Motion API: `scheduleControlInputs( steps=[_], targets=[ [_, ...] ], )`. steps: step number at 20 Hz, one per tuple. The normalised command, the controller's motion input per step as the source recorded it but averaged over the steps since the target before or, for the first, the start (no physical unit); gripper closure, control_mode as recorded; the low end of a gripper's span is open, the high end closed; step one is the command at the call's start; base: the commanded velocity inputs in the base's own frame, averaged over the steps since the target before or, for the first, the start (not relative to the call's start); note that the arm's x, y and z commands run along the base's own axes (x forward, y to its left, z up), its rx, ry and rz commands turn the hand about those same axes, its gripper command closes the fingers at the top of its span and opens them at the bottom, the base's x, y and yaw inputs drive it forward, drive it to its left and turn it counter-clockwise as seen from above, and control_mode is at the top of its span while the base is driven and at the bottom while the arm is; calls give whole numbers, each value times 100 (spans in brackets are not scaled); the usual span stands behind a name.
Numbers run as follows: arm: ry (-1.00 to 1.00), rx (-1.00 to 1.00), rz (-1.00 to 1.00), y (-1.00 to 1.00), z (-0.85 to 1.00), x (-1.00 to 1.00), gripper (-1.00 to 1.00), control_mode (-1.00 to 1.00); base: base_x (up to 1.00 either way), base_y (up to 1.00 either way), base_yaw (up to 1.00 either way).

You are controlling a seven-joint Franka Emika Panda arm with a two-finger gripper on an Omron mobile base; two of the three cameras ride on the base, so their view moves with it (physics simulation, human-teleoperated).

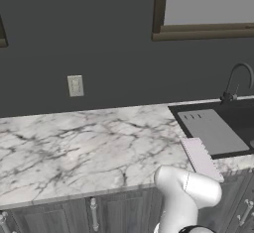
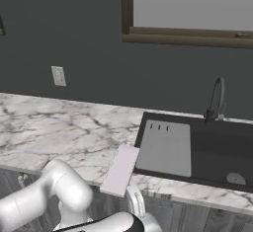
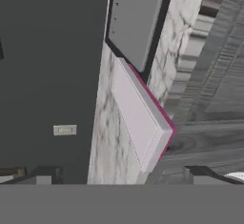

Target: The ice cube tray has been filled with water. Take the tray and place it in the freezer to make ice. Close the freezer door after placing the tray.

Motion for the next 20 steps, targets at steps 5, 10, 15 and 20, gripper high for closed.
scheduleControlInputs(
  steps=[5,10,15,20],
  targets=[
    [12,8,0,34,-15,24,-100,-100,0,0,0],
    [3,2,0,17,-10,17,-100,-100,0,0,0],
    [0,2,0,0,-17,10,-100,-100,0,0,0],
    [0,0,3,8,-20,17,-100,-100,0,0,0]
  ],
)
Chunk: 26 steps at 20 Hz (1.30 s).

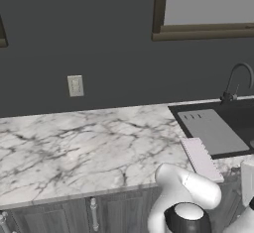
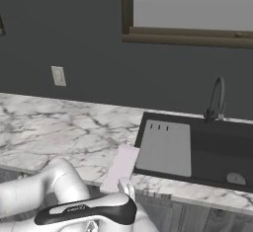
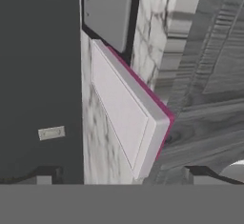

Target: The ice cube tray has been filled with water. Take the tray and place it in the freezer to make ice. Close the freezer door after placing the tray.

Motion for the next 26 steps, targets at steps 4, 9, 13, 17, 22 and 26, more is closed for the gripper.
scheduleControlInputs(
  steps=[4,9,13,17,22,26],
  targets=[
    [0,0,8,13,-16,12,-100,-100,0,0,0],
    [0,0,10,7,-11,13,-100,-100,0,0,0],
    [0,0,10,9,-12,11,-100,-100,0,0,0],
    [0,0,10,6,-10,13,-100,-100,0,0,0],
    [0,0,8,1,-4,9,-100,-100,0,0,0],
    [-2,0,7,0,-4,5,-100,-100,0,0,0]
  ],
)
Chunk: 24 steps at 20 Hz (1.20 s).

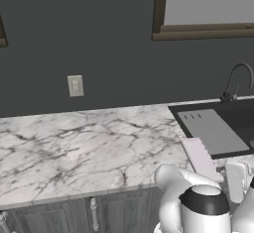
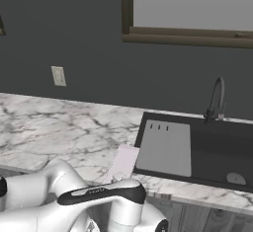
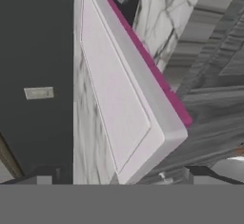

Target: The ice cube tray has been filled with water. Take the tray and place it in the freezer to make ice. Close the freezer door after placing the tray.

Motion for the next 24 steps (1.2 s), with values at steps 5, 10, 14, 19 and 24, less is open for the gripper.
scheduleControlInputs(
  steps=[5,10,14,19,24],
  targets=[
    [-6,0,5,0,-9,7,-100,-100,0,0,0],
    [-11,0,4,0,-14,12,-100,-100,0,0,0],
    [-12,0,4,0,-14,6,-100,-100,0,0,0],
    [-13,0,4,0,-13,0,-100,-100,0,0,0],
    [-11,0,3,0,-5,1,-100,-100,0,0,0]
  ],
)
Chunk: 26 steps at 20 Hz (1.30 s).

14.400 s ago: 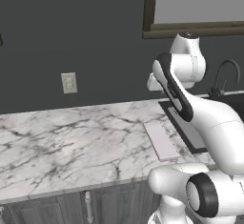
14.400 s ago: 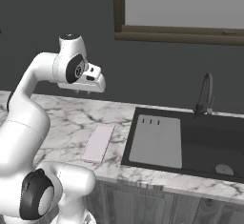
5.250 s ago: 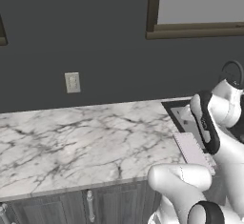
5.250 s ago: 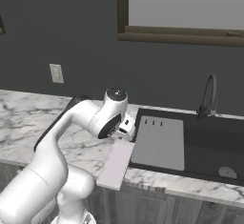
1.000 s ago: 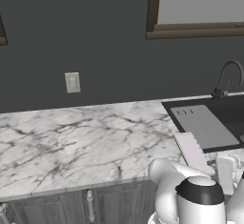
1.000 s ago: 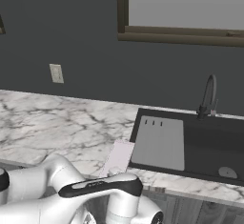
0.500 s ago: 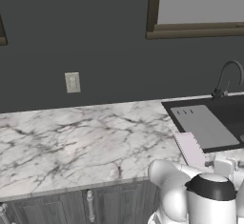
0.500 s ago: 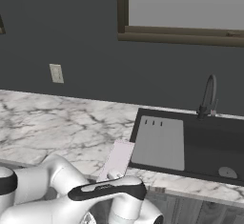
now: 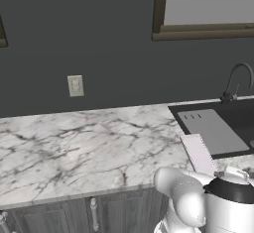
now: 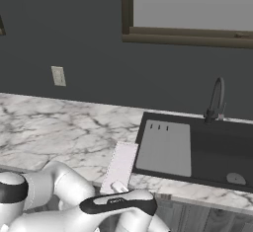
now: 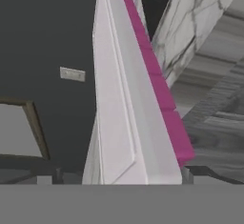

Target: The ice cube tray has been filled with water. Take the tray and place it in the freezer to make ice. Close the freezer door after placing the tray.

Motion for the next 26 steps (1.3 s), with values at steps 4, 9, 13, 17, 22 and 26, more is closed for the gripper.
scheduleControlInputs(
  steps=[4,9,13,17,22,26],
  targets=[
    [-8,0,2,0,0,7,-100,-100,0,0,0],
    [-2,0,0,0,0,17,100,-100,0,0,0],
    [0,0,0,0,0,30,100,-100,0,0,0],
    [2,0,0,0,0,13,100,-100,0,0,0],
    [1,0,0,0,16,-27,100,-100,0,0,0],
    [0,0,0,0,41,-37,100,-100,0,0,0]
  ],
)
